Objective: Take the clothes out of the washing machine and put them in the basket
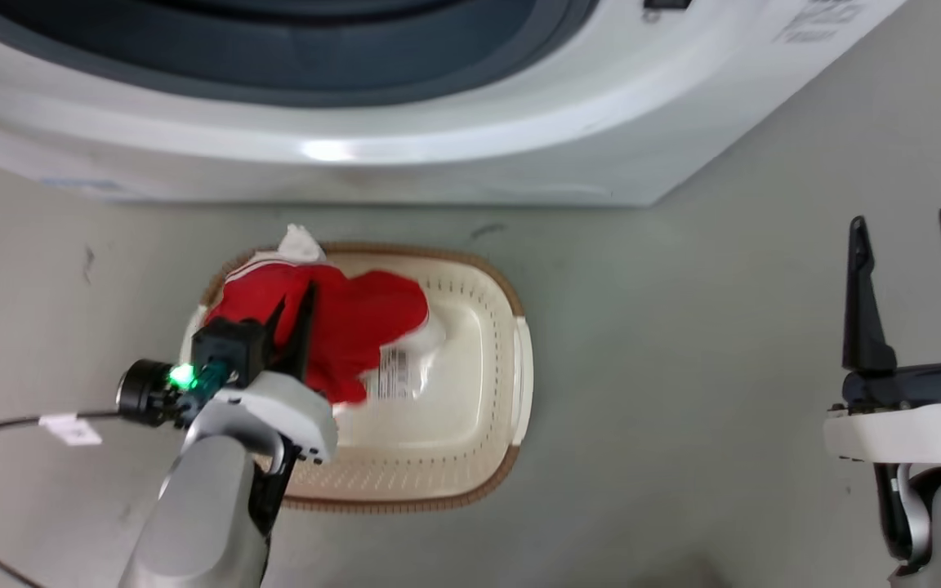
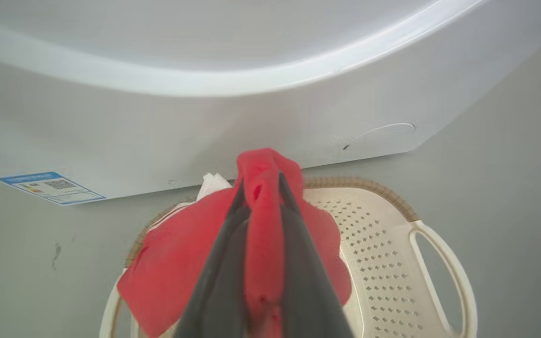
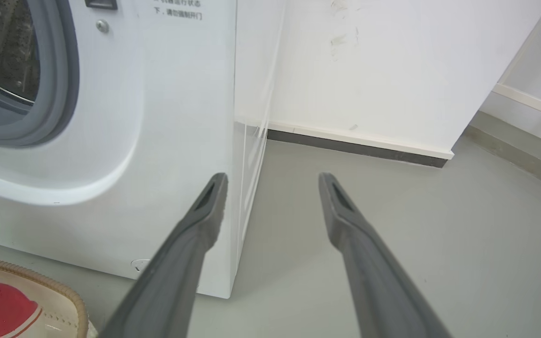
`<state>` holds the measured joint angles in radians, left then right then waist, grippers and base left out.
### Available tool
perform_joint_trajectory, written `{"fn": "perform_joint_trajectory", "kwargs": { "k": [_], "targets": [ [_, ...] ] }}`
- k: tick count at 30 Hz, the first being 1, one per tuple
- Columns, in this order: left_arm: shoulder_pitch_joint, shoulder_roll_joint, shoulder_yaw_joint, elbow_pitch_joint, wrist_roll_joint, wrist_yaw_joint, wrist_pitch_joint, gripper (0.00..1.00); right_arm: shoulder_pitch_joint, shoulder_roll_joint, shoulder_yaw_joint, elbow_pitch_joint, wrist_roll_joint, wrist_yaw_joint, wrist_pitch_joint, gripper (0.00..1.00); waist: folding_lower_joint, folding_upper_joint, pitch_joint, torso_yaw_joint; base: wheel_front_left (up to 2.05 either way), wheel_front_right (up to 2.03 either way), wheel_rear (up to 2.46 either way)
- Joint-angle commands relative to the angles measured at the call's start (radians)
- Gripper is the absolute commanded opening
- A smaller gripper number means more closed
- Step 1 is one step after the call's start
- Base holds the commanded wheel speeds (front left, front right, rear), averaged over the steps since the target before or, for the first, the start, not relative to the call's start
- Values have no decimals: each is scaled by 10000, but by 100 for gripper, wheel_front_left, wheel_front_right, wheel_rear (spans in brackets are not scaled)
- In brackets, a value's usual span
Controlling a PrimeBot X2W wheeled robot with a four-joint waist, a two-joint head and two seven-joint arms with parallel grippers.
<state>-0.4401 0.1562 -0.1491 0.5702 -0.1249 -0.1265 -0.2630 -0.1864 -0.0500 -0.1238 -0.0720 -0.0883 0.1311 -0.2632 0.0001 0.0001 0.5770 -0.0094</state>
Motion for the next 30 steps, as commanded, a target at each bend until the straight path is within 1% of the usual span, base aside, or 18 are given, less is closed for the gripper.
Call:
{"fn": "perform_joint_trajectory", "kwargs": {
  "k": [1,8,11,15,20,25,26,27,28,30],
  "targets": [
    [-275,4,21,88,58,-18,-26,0,-153,-4,-17,-115,-46,-8,-24,100,-1,-1,793,10,0,0,0],
    [-1500,-147,96,1839,413,43,-25,0,-284,-1,-181,-894,-184,-8,-21,100,-1,-1,2265,-107,0,0,0],
    [-1854,-139,121,2562,528,122,-25,0,-340,-4,-202,-1127,-253,-8,-23,100,-1,-1,2638,-158,0,0,0],
    [-2250,-227,590,3244,245,326,-25,0,-391,-2,-278,-1380,-271,-8,-23,100,-1,-1,3087,-235,0,0,0],
    [-2667,-288,643,3731,328,290,-25,0,-361,-2,-388,-1637,-226,-8,-23,100,-1,-1,3486,-216,0,0,0],
    [-2890,-383,609,3902,356,203,-25,0,-274,-2,-345,-1731,-330,-8,-23,100,-1,-1,3554,-160,0,0,0],
    [-2910,-421,602,3923,349,169,-27,7,-259,-2,-341,-1704,-346,-8,-24,100,-1,-1,3511,-141,0,0,0],
    [-2913,-452,583,3948,354,151,-25,58,-240,-2,-324,-1663,-369,-8,-23,100,-1,-1,3451,-123,0,0,0],
    [-2900,-468,566,3972,385,157,-25,100,-229,-2,-287,-1625,-377,-8,-23,100,-1,-1,3375,-107,0,0,0],
    [-2813,-479,525,3917,470,151,-27,100,-252,-1,-126,-1559,-354,-8,-24,100,-1,-1,3180,-93,0,0,0]
  ]
}}
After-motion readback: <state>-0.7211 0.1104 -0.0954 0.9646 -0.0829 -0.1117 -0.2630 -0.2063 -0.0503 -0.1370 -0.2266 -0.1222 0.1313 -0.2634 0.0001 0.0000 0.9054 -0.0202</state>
